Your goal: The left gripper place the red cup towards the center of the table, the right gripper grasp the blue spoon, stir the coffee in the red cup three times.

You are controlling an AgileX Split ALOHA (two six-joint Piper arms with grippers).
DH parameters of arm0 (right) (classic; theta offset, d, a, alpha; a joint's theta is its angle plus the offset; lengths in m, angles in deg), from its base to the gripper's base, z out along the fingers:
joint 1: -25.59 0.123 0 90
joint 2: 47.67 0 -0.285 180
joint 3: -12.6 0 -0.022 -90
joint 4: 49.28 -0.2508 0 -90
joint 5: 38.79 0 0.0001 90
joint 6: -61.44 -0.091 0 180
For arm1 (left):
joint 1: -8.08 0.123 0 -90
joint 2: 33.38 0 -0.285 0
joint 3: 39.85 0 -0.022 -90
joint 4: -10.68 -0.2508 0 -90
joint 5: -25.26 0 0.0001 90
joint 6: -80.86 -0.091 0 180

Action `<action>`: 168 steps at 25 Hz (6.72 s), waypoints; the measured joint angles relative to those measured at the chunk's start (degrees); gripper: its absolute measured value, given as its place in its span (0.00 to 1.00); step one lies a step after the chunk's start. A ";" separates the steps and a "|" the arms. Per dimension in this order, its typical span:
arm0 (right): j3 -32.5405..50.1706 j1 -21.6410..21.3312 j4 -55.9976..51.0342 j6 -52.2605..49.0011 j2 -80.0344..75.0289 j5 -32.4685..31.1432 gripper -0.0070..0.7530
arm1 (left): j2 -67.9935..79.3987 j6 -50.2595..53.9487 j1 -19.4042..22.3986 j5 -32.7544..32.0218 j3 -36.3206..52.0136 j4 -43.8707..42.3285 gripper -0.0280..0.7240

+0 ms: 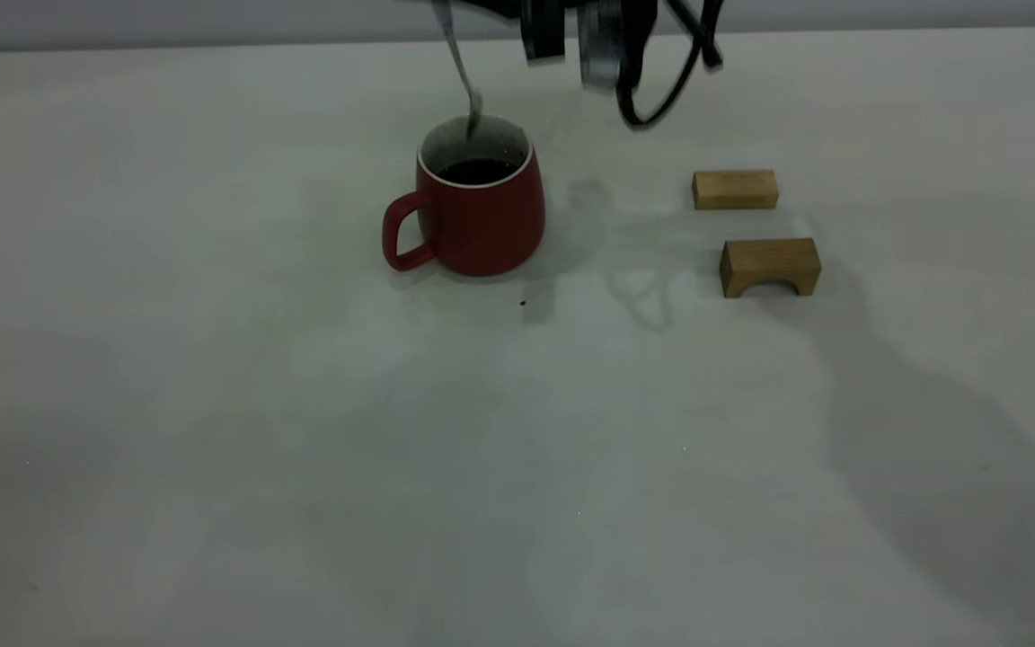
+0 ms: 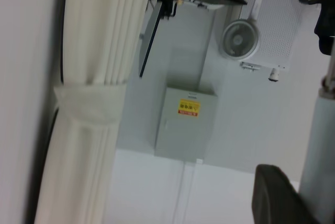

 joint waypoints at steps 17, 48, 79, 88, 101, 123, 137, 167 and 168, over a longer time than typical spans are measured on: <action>-9.55 1.14 -0.16 -1.66 -10.89 -0.11 0.18 | 0.00 0.00 0.00 0.00 0.00 0.00 0.77; -4.08 -3.44 0.77 -1.71 -8.61 0.06 0.18 | 0.00 0.00 0.00 0.00 0.00 0.00 0.77; -8.25 -2.16 3.77 9.41 -11.27 -0.44 0.32 | 0.00 0.00 0.00 0.00 0.00 0.04 0.77; -8.25 -2.16 21.17 24.99 -5.92 -0.51 0.64 | 0.00 0.00 0.00 0.00 0.00 0.04 0.77; -8.25 -2.16 79.25 25.32 16.88 -2.97 0.54 | 0.00 0.00 0.00 0.00 0.00 0.04 0.77; 24.67 -2.21 98.59 29.94 78.35 -5.22 0.32 | 0.00 0.00 0.00 0.00 0.00 0.04 0.77; 58.92 -15.28 98.19 30.61 129.92 -4.92 0.32 | 0.00 0.00 0.00 0.00 0.00 0.04 0.77; 71.11 -18.23 97.14 30.71 144.99 0.60 0.32 | 0.00 0.00 0.00 0.00 0.00 0.04 0.77; 71.11 -17.45 97.14 30.71 144.99 0.60 0.32 | 0.00 0.00 0.00 0.00 0.00 0.04 0.77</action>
